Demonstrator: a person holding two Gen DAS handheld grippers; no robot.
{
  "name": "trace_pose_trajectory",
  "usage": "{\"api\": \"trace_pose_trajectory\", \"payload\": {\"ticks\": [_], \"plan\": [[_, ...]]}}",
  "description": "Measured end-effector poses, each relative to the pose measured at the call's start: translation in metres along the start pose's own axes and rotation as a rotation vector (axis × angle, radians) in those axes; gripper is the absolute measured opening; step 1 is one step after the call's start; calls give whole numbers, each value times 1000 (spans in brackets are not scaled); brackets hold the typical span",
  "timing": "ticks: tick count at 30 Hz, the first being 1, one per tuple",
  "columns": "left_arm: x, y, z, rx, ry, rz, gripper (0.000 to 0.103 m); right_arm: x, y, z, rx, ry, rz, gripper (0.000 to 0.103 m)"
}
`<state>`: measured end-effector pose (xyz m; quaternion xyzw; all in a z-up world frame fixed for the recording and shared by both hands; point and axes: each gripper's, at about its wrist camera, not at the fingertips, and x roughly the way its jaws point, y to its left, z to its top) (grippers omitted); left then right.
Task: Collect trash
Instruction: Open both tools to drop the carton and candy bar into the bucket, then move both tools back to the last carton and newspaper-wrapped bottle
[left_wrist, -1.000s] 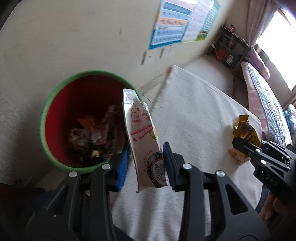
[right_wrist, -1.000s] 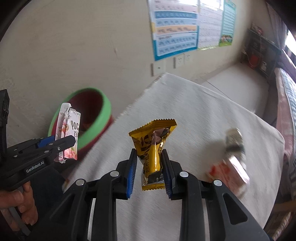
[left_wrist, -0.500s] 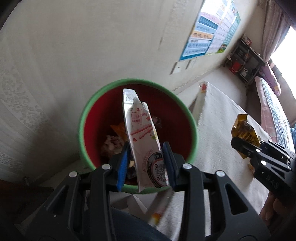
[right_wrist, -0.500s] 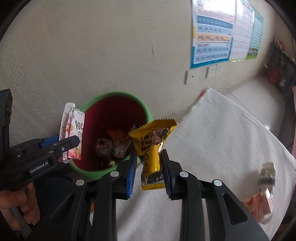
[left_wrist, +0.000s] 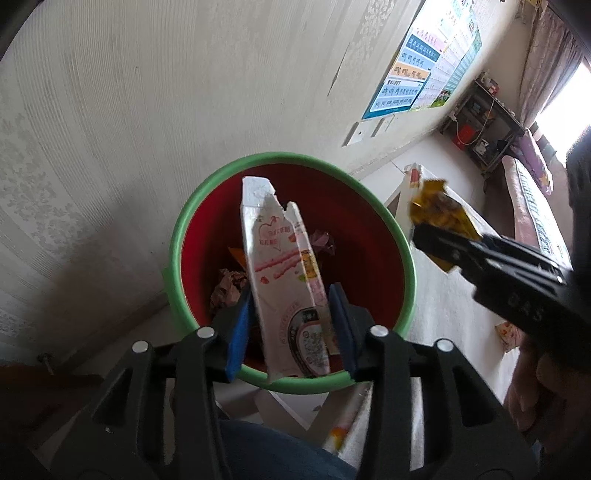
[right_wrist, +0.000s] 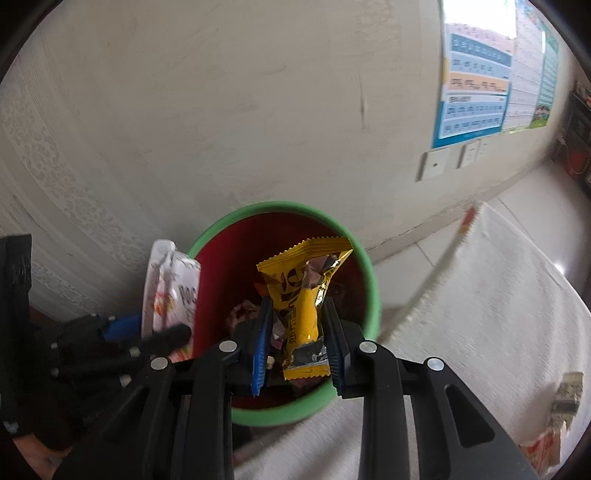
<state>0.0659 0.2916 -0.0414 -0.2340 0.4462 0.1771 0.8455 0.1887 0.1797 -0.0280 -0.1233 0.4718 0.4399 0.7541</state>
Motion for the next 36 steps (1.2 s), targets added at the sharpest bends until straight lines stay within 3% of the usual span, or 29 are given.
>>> {"api": "trace_pose_trajectory", "payload": {"ticks": [2,3,5,7,11,12,18,26,36], "plan": [[0,2,-2,-4,1,4,50,7,3,5,0,6,10,32],[1,3,-2,-4,4,1,55,9,4,7,-1,15,19,41],[-1,4,-4,-2,-1,2,76,9,6,9,4,10,26,59],[-1,5,-7,2,1,10,79,6,7,10,8,-3,26,68],[-1,6,-12,0,3,28,98,-4,-1,6,45,-21,10,92],[-2,4,-13,6,1,32,98,-8,-5,4,57,-28,6,96],[-1,-23,-19,49,-1,28,98,-32,-38,-19,117,-34,-58,96],[5,-91,-37,125,1,-32,98,-83,-105,-60,238,-54,-140,96],[32,-213,-80,258,124,-204,98,-159,-226,-120,375,-83,-272,96]]}}
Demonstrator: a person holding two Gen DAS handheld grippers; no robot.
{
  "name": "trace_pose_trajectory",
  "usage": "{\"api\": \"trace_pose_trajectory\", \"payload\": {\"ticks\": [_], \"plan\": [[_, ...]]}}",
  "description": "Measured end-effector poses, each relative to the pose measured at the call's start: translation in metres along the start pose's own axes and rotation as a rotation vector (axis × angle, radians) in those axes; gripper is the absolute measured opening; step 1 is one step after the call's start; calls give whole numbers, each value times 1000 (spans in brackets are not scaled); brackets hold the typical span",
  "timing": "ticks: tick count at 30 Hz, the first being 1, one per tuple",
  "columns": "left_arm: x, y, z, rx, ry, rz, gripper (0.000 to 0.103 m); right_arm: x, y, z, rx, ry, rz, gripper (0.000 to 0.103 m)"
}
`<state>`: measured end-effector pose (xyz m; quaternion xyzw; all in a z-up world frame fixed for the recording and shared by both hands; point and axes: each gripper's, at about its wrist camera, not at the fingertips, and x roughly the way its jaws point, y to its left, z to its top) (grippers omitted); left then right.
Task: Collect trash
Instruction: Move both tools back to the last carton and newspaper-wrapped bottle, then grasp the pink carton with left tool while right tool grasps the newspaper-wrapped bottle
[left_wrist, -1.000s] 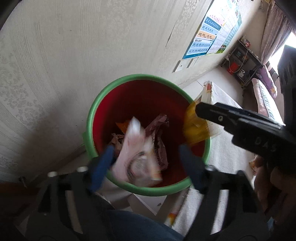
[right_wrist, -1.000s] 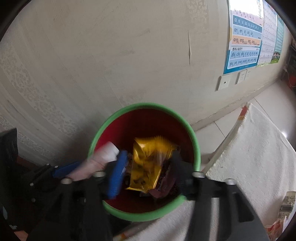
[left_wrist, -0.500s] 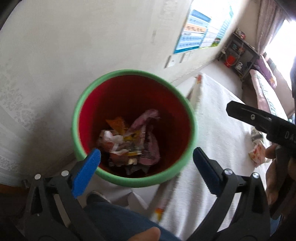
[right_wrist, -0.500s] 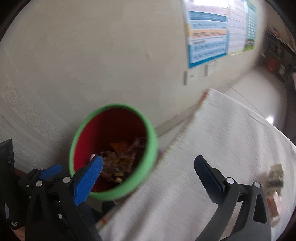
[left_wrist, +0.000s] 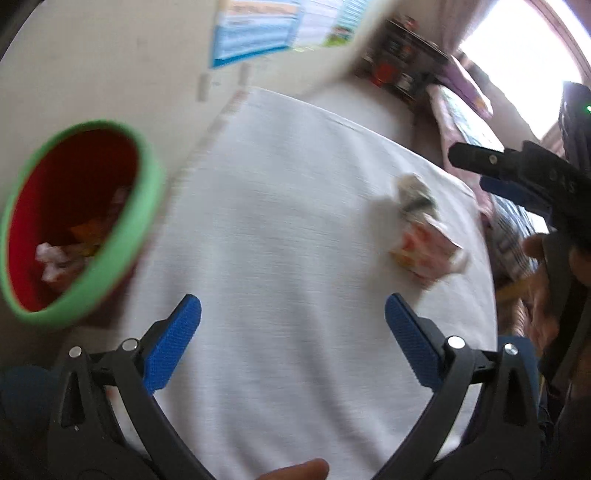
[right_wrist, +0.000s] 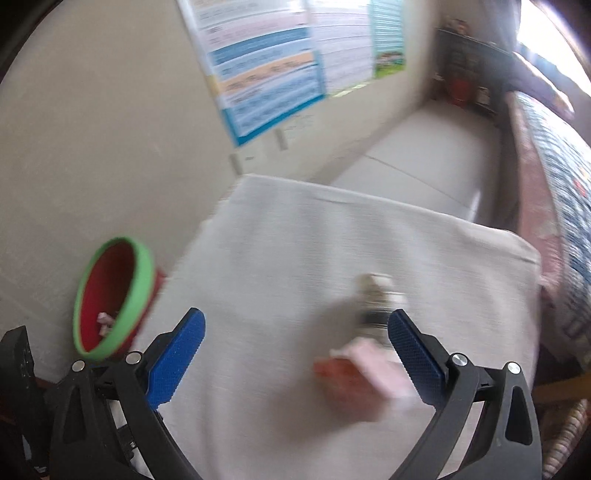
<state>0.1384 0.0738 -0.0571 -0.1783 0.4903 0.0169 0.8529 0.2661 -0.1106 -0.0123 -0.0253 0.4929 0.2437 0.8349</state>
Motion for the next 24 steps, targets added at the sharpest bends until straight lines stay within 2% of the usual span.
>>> {"api": "trace_pose_trajectory", "payload": {"ticks": [3,8,12,17,22,24], "plan": [[14,-31,5,27,18,-45,98,-5,-46,-13,30,12,-58,96],[38,-76,19,38,56,-119,98,-6,-105,-38,113,41,-105,96],[61,-110,25,39,93,-145,98,-9,-128,-50,146,50,-108,96],[97,-139,25,106,141,-87,98,-9,-146,-52,174,51,-102,96],[118,-145,25,139,156,-44,97,0,-148,-49,163,58,-86,96],[119,-143,28,137,147,-43,84,10,-144,-45,152,65,-77,96]]}}
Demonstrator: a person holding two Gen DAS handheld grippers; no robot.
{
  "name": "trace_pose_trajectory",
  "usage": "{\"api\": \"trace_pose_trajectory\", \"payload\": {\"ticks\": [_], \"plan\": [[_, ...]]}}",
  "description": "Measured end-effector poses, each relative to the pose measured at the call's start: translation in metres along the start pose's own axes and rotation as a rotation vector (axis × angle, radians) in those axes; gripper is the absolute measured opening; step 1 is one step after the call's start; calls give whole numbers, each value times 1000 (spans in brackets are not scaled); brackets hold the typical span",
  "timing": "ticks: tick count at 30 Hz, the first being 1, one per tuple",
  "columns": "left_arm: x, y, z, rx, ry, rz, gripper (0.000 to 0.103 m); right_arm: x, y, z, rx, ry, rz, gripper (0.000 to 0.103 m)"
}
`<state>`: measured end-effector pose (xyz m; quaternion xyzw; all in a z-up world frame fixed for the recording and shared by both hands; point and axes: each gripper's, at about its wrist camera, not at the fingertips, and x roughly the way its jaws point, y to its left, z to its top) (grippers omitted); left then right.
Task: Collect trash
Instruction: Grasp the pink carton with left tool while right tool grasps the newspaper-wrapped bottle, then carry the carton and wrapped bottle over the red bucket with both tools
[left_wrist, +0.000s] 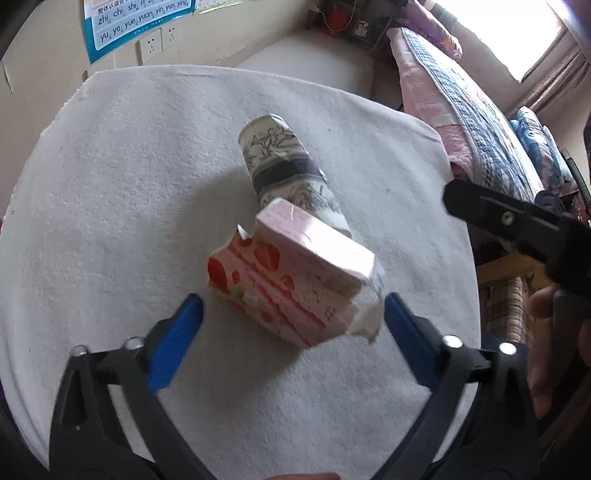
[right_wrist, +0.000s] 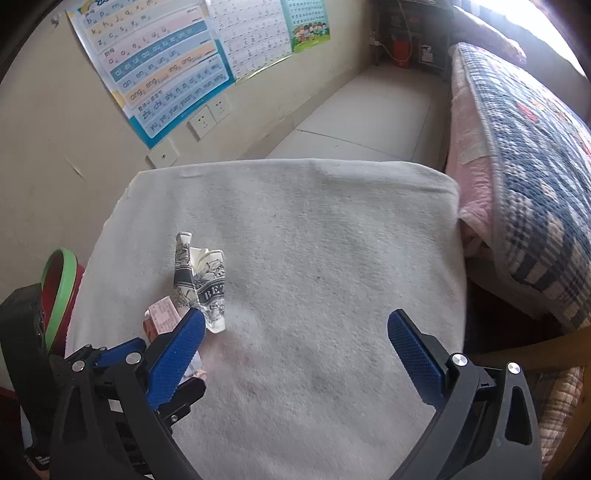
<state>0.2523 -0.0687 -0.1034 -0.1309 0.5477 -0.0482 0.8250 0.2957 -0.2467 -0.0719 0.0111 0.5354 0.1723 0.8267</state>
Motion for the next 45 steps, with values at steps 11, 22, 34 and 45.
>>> {"api": "trace_pose_trajectory", "payload": {"ticks": [11,22,34,45], "plan": [[-23,10,-6,47,-45,-71,19,33,33,16,-42,36,50,95],[-45,49,-24,24,-62,-42,19,66,59,20,-57,111,100,50],[-81,87,-33,-43,-136,-24,19,45,94,20,-103,76,109,37],[-146,171,-43,-175,-244,92,19,13,187,33,-213,3,217,38]]}}
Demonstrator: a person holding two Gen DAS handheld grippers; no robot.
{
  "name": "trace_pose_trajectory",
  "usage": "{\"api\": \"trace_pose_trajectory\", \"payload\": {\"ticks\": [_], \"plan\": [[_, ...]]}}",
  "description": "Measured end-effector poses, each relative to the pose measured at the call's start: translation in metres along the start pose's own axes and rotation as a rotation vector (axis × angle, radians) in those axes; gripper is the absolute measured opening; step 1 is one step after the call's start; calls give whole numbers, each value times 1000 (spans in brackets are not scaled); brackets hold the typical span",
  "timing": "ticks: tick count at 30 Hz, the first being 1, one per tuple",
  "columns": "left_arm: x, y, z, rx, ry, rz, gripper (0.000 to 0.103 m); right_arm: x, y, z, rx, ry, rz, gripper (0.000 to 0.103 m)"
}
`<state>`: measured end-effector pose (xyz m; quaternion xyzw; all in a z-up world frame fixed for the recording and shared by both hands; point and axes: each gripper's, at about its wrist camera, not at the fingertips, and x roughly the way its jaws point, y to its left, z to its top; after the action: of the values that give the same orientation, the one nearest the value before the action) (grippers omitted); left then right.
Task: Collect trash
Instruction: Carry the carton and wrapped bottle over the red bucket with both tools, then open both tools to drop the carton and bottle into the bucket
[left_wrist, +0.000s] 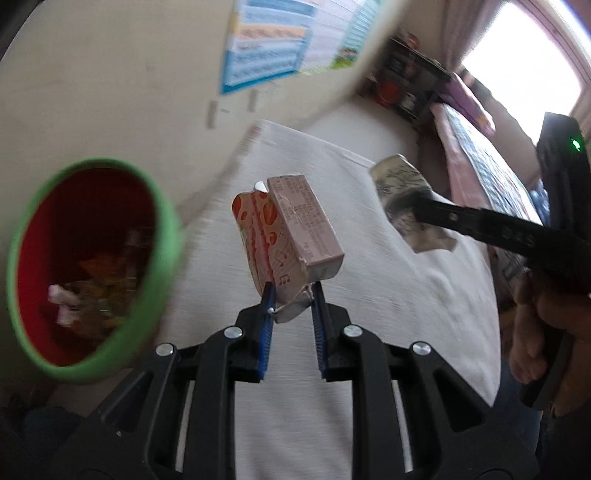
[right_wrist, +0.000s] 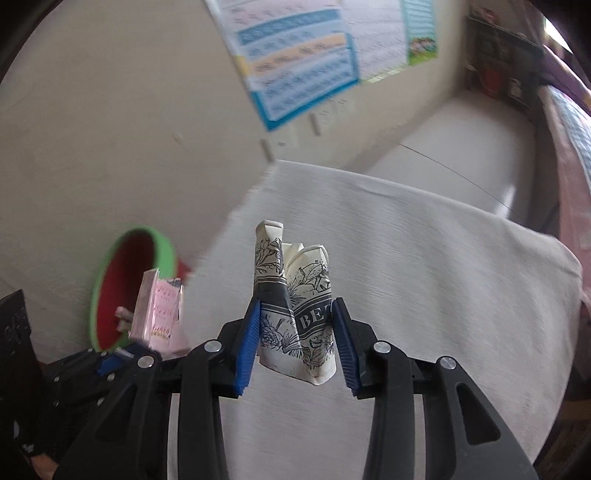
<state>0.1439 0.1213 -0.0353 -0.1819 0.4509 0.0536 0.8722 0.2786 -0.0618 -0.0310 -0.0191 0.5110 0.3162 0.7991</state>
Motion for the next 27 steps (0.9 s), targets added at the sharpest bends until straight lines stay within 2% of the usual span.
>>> {"api": "trace_pose_trajectory", "payload": {"ticks": [10,16,19,20,21,22,23,27], "plan": [[-53,111,4,-133,-70,131,19,39,125,25,-144,17,118,38],[-67,158,-1,-193,-79,165,19,68,191,34,-225,54,182,39],[-68,169,-3,-215,-76,158,19,80,216,36,-253,75,206,40],[-69,173,-5,-219,-71,152,23,84,224,37,-265,84,216,42],[-69,175,-6,-221,-72,155,29,87,230,37,-273,89,215,49],[-70,177,-6,-226,-77,160,48,88,233,38,-274,89,213,55],[-72,178,-8,-235,-89,158,62,87,234,39,-272,85,214,64],[-75,180,-15,-251,-101,165,82,76,229,36,-262,56,211,83]]}}
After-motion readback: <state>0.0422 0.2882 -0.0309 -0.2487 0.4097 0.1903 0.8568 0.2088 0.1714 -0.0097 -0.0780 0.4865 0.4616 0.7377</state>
